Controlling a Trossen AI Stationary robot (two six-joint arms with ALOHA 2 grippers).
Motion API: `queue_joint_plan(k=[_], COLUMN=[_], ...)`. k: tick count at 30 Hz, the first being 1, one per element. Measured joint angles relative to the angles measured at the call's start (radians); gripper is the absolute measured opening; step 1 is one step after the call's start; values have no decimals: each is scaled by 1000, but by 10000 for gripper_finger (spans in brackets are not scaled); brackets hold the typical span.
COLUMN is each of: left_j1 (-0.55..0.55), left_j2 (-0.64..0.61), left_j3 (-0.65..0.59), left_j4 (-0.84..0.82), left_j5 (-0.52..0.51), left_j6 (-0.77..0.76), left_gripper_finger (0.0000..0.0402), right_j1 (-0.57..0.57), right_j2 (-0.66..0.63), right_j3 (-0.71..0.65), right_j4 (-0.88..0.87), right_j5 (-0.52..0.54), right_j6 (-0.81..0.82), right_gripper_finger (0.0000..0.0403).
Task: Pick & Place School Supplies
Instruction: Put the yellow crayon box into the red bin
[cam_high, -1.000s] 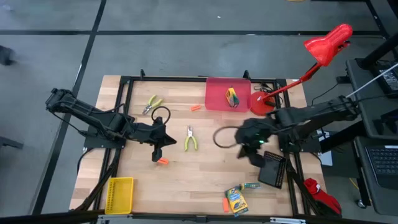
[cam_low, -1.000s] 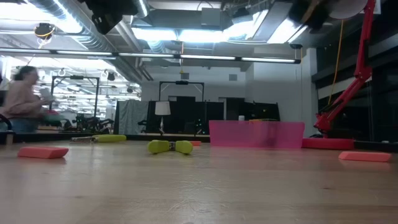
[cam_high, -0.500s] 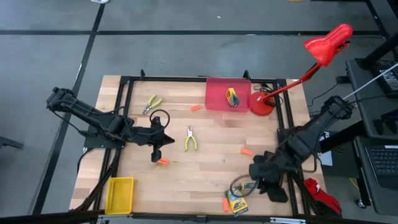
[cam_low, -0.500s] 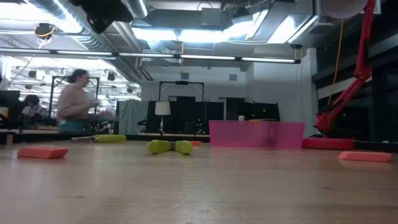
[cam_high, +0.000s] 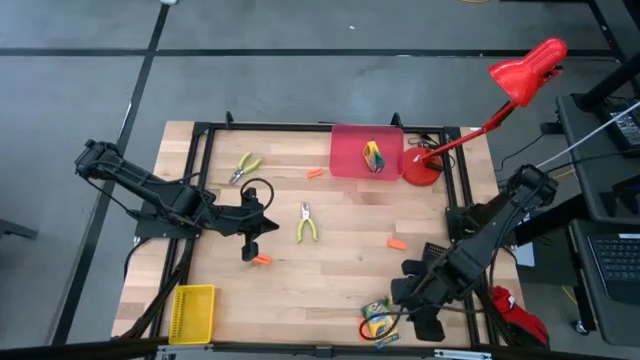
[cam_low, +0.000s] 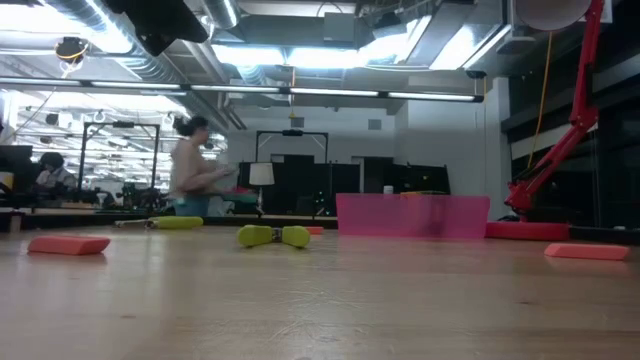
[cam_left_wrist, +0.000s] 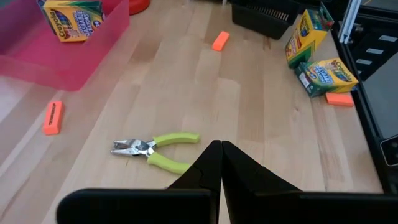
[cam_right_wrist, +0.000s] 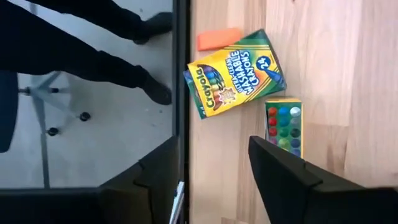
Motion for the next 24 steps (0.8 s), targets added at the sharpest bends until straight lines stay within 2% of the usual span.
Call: queue_joint_plan(k=[5,10,24], left_j1=[-9,-26,-26], left_j2=[0,0,0], left_j3=[0,0,0], left_j4=[0,0,0], left_j5=[0,0,2], left_j6=[0,1,-1], left_gripper_finger=[3,3,3], right_j1=[-6,-7,-7], right_j2=[46,55,55], right_j3=[0,0,-15], right_j4=[-2,-10,-52], right_j5=[1,66,113], right_j6=[0,19,7], right_gripper_finger=[160,132,126])
